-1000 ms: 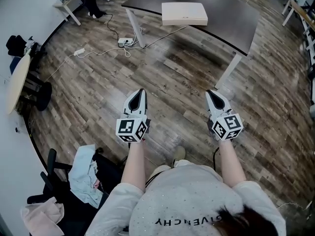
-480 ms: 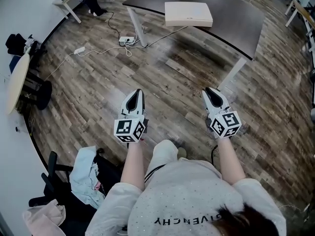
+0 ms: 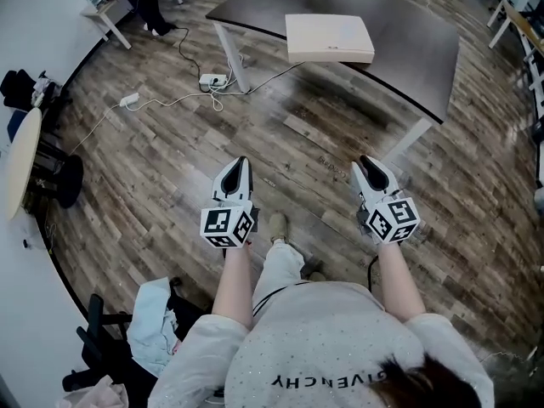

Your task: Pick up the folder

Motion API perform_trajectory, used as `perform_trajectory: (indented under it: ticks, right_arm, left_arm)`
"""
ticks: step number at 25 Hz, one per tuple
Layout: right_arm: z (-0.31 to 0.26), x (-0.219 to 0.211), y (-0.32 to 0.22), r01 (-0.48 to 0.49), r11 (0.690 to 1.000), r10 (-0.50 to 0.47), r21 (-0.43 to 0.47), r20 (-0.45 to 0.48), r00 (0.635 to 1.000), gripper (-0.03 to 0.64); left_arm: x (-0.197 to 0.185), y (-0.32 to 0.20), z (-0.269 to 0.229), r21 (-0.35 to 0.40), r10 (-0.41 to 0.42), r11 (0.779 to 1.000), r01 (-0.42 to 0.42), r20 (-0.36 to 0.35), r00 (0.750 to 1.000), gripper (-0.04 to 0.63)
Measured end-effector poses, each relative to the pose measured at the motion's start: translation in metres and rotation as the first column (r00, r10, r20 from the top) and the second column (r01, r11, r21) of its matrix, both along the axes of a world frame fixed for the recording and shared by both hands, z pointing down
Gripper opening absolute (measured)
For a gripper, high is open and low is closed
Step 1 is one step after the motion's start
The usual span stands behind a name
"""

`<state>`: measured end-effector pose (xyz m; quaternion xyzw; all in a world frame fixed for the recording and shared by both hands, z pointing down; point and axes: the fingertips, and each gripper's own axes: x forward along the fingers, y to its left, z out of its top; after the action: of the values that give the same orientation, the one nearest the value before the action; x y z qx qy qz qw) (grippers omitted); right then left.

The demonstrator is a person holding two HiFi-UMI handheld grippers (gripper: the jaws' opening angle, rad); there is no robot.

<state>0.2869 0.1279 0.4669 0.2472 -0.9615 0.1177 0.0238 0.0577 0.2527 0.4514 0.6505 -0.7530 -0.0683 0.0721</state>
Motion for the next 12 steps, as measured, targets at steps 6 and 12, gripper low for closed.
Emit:
perform_trajectory:
  ticks: [6, 12]
  right_arm:
    - [0.003, -0.052, -0.055, -0.058, 0.997, 0.059, -0.045, 0.020, 0.998, 0.110]
    - [0.012, -0.095, -0.089, -0.108, 0.990, 0.111, -0.095, 0.025, 0.993, 0.118]
  left_arm:
    - [-0.062, -0.069, 0.001, -0.004, 0.050, 0.999, -0.050, -0.008, 0.999, -0.003]
    - [-0.107, -0.119, 0.002, -0.003, 0.105, 0.994, -0.105, -0.012, 0.994, -0.003]
